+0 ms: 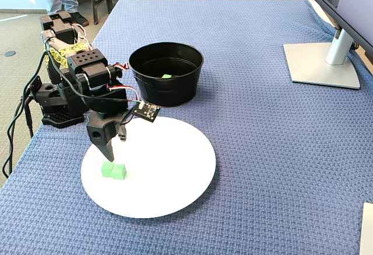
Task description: Pick up the green cubes from the white plate and place them in the black recipient
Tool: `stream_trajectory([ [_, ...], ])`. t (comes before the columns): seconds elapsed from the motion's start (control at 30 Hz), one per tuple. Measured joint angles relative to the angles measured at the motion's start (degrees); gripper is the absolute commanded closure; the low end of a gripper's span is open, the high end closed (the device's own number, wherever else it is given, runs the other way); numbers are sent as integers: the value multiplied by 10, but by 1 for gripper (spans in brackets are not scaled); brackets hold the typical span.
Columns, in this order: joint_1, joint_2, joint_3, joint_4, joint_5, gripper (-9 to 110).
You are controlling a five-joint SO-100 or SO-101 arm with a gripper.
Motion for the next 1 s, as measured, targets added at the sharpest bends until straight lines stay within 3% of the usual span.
stream_trajectory([
  [1.0, 2, -92, -73, -25, -1, 77],
])
